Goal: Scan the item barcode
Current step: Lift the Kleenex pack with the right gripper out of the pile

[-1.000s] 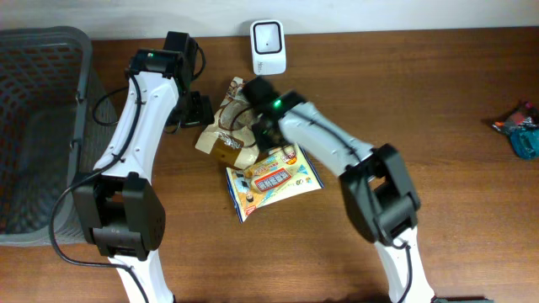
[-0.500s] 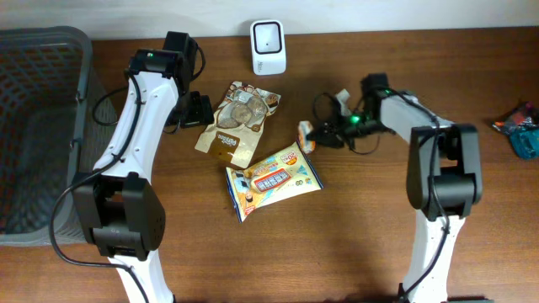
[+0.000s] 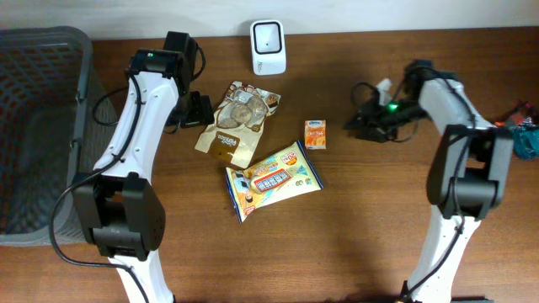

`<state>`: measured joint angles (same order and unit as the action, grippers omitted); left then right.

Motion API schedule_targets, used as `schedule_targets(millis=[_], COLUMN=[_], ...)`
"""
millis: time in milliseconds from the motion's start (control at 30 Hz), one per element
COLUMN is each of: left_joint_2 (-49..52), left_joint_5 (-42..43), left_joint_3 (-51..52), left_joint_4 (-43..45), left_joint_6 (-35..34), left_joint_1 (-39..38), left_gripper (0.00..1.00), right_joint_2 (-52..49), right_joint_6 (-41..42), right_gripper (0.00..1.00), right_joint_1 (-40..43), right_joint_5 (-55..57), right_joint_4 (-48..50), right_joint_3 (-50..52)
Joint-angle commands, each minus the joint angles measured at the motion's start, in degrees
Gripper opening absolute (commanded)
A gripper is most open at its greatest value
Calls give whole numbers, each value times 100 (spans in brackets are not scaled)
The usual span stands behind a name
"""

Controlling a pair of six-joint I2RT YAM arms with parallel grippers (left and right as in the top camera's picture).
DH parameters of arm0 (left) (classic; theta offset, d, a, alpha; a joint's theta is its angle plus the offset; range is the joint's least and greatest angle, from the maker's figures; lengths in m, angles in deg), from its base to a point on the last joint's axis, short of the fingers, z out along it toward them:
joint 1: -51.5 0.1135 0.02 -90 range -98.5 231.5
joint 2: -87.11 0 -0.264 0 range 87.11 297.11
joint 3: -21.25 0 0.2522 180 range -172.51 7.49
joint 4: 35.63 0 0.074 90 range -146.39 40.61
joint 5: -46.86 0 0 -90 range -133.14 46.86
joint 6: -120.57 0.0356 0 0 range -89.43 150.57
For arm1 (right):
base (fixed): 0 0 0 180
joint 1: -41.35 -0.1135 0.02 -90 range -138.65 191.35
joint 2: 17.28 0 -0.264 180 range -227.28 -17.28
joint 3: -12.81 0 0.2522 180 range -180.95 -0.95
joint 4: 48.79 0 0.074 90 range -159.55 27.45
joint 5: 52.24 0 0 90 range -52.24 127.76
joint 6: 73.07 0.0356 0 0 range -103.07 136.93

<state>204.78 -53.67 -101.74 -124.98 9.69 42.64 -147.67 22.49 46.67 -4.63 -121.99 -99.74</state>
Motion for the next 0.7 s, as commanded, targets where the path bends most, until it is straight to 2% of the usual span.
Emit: schedule_targets(millis=[0, 100, 167, 233, 400, 567, 600, 633, 667], left_joint_2=[13, 13, 13, 13, 13, 13, 13, 13, 13], left_joint_5=[17, 17, 17, 17, 17, 17, 17, 17, 17], left_joint_3=[-9, -9, -9, -9, -9, -9, -9, -9, -9], left_joint_4=[-7, -9, -7, -7, -7, -9, -7, -7, -9], left_joint_6=[-96, -96, -96, -96, -96, -96, -96, -96, -96], left_joint_1=[4, 4, 4, 4, 4, 4, 4, 4, 4], left_gripper=[99, 99, 99, 99, 99, 99, 99, 99, 99], right_joint_2=[-48, -48, -48, -50, -50, -50, -50, -50, -50], right_joint_6=[-168, 264, 560, 695, 726, 1178, 1215, 1217, 1261], right_gripper=[49, 49, 49, 43, 38, 38, 32, 21, 4], right_joint_1=[-570, -885, -984, -1045, -1165, -1340, -1375, -1373, -1362], right_joint_5=[70, 162, 719, 1285, 1292, 1451, 1508, 1504, 1506], right_joint_4=[238, 732, 835, 835, 981, 1043, 1021, 997, 977], right_joint_3=[-61, -59, -59, 15, 188, 188, 188, 188, 188])
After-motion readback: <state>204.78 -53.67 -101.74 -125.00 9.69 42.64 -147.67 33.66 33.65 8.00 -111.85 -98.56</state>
